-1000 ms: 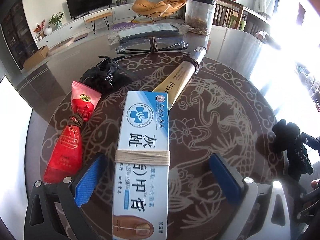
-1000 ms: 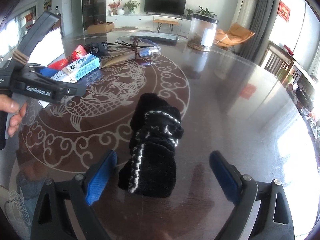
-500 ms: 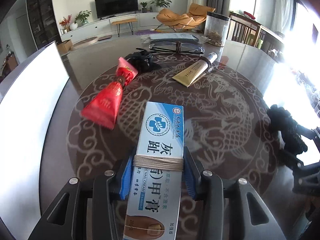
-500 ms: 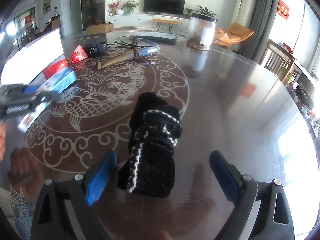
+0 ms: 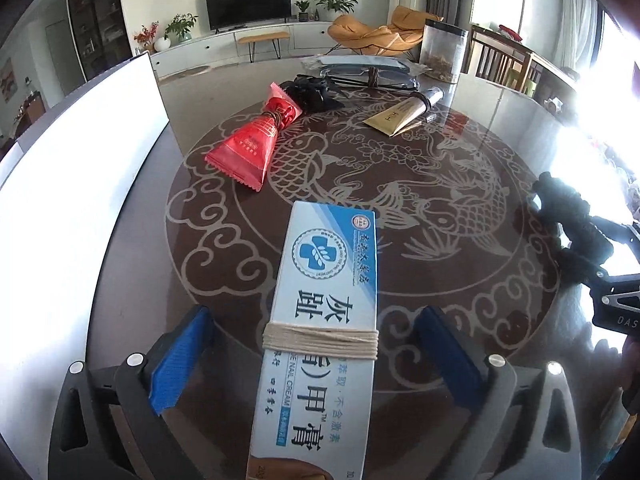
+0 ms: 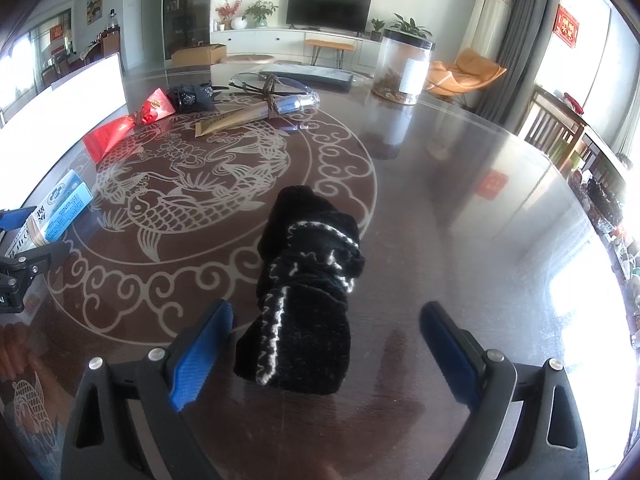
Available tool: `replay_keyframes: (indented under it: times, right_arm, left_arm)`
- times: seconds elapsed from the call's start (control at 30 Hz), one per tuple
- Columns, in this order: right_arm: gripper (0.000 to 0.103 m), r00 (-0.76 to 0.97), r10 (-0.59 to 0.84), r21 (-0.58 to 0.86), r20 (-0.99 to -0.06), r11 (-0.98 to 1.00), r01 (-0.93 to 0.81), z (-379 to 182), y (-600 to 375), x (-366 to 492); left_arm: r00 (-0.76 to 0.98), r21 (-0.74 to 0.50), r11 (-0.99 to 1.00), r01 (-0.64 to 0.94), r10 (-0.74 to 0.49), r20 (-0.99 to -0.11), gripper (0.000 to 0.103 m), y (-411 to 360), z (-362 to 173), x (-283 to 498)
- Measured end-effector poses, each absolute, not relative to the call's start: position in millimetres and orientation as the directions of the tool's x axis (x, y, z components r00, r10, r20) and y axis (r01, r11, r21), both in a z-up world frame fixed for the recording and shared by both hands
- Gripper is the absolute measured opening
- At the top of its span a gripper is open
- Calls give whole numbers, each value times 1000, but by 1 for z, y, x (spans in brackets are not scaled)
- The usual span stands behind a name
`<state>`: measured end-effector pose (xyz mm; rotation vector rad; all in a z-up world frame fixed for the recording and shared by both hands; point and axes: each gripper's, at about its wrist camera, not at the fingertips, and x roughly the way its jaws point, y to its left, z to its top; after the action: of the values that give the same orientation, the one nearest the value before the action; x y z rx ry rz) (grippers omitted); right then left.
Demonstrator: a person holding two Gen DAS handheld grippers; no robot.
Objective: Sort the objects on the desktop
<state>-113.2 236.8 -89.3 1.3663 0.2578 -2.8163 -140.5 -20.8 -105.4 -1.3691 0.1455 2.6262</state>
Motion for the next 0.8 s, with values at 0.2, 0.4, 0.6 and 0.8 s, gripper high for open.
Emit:
replay_keyframes:
  times: [0.2,0.4,0.6,0.8]
  right_arm:
    - [95,-620,68,-143,-781,-987,72,-89,237,-113]
    - [95,-624,78,-156,-777,-985,72,-89,236,-114]
    - [95,-613,54,-122,-788,-990,69,-90,240,-115]
    - [96,-618,69,-140,-783,-988,67,-89,237,-114]
  left_arm:
    - [-560,0,-969,-249,144,-816,103,-21,-106,-145]
    - [-559,0,-968,-253,146,-816,103,-23,-105,-161]
    - [-559,0,-968,-253,146,-816,103,-23,-105,-161]
    - [-559,0,-968,-253,146,-816,103,-23,-105,-161]
